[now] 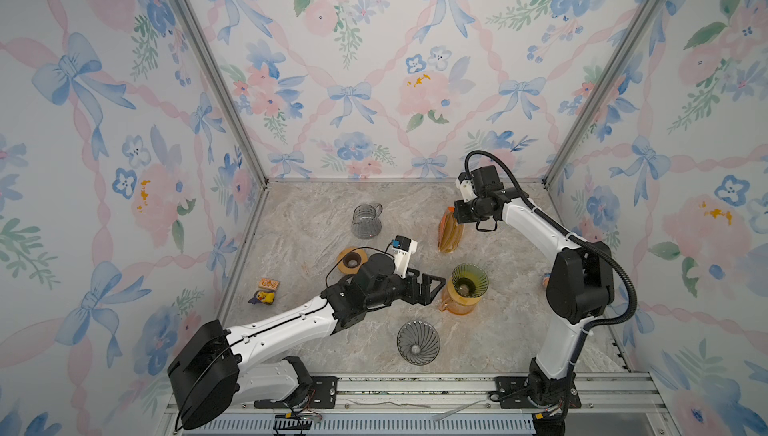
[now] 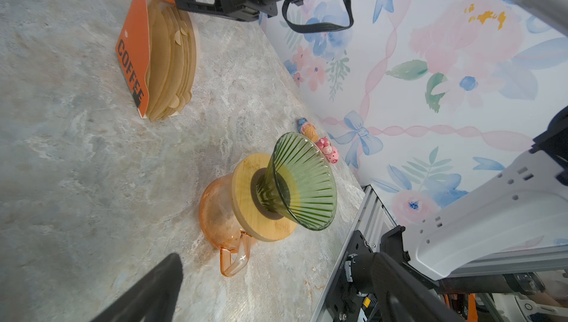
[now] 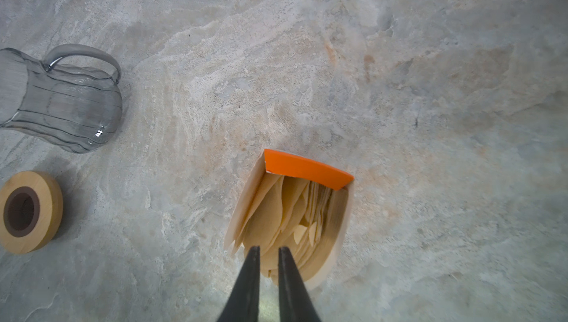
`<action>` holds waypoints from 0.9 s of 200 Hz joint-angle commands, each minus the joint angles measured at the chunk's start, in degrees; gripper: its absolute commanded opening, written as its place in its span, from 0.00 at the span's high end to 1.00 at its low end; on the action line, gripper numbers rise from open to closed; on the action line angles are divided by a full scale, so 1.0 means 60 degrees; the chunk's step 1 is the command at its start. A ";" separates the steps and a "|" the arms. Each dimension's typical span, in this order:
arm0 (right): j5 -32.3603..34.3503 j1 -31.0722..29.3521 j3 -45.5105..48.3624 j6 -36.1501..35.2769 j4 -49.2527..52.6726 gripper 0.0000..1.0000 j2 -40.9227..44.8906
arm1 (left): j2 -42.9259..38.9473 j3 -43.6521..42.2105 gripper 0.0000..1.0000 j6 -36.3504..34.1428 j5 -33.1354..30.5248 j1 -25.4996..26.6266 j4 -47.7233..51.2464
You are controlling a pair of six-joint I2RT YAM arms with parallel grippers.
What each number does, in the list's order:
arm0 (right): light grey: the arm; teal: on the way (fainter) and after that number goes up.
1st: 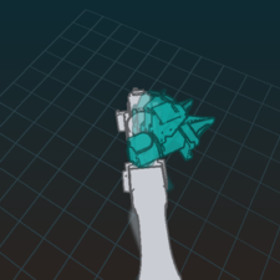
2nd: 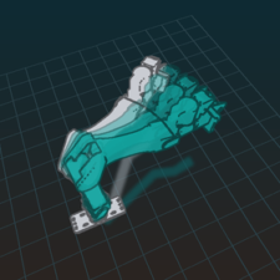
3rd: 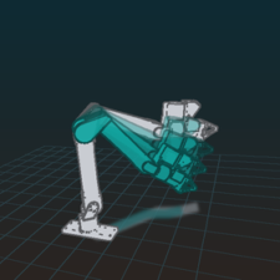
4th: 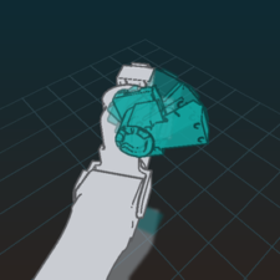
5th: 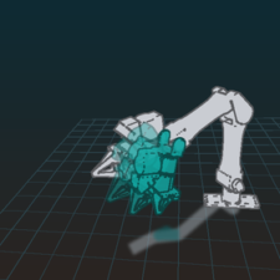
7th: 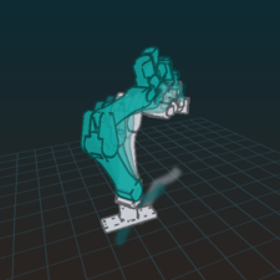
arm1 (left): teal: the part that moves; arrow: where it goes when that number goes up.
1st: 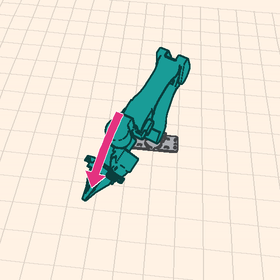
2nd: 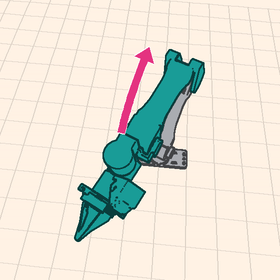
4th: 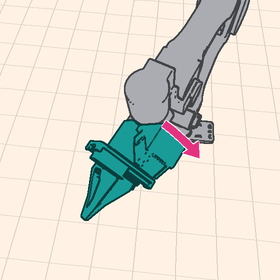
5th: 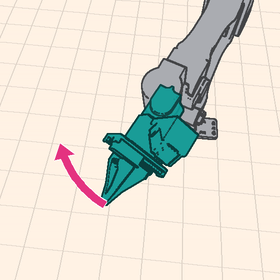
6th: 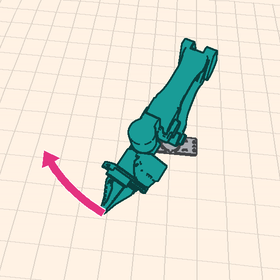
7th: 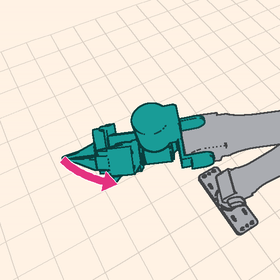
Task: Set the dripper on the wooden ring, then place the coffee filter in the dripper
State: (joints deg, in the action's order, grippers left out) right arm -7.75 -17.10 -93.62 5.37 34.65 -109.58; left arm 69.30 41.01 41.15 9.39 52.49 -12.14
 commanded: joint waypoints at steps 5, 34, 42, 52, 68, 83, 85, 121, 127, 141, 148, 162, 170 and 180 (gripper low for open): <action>-0.0130 -0.0080 -0.0486 -0.0199 0.0505 0.85 -0.0387 | -0.0164 -0.0089 0.02 -0.0018 -0.0108 0.0018 -0.0008; -0.0116 -0.0090 -0.0769 -0.0210 0.0607 0.85 -0.0674 | -0.0160 -0.0056 0.02 -0.0031 -0.0116 0.0017 0.0017; -0.0085 -0.0093 -0.0812 -0.0217 0.0610 0.85 -0.0760 | -0.0161 -0.0054 0.02 -0.0036 -0.0114 0.0024 0.0030; -0.0109 -0.0094 -0.0884 -0.0219 0.0627 0.85 -0.0827 | -0.0174 -0.0048 0.02 -0.0053 -0.0130 0.0023 0.0057; -0.0106 -0.0119 -0.1002 -0.0235 0.0690 0.85 -0.0951 | -0.0194 -0.0081 0.02 -0.0046 -0.0153 0.0022 0.0074; -0.0057 -0.0136 -0.1155 -0.0264 0.0769 0.85 -0.1086 | -0.0197 -0.0073 0.02 -0.0042 -0.0160 0.0016 0.0082; -0.0049 -0.0144 -0.1162 -0.0264 0.0778 0.85 -0.1101 | -0.0190 -0.0077 0.02 -0.0045 -0.0166 0.0016 0.0088; 0.0067 -0.0176 -0.1382 -0.0312 0.0900 0.85 -0.1297 | -0.0219 -0.0056 0.02 -0.0061 -0.0193 0.0024 0.0145; 0.0068 -0.0179 -0.1414 -0.0316 0.0929 0.85 -0.1334 | -0.0223 -0.0061 0.02 -0.0074 -0.0188 0.0003 0.0165; 0.0064 -0.0193 -0.1439 -0.0325 0.0948 0.85 -0.1407 | -0.0229 -0.0046 0.02 -0.0075 -0.0195 0.0006 0.0167; 0.0068 -0.0208 -0.1472 -0.0327 0.0959 0.85 -0.1443 | -0.0238 -0.0042 0.02 -0.0087 -0.0206 0.0007 0.0177; 0.0097 -0.0224 -0.1476 -0.0327 0.0978 0.85 -0.1494 | -0.0255 -0.0039 0.02 -0.0090 -0.0203 0.0005 0.0177; 0.0090 -0.0218 -0.1476 -0.0334 0.0971 0.85 -0.1510 | -0.0252 -0.0039 0.02 -0.0090 -0.0213 0.0013 0.0177; 0.0104 -0.0226 -0.1449 -0.0332 0.0949 0.85 -0.1525 | -0.0255 -0.0026 0.02 -0.0090 -0.0203 -0.0001 0.0174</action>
State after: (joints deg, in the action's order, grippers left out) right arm -7.70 -17.80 -100.73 3.99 38.85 -117.30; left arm 69.04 41.01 41.12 8.75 52.49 -12.01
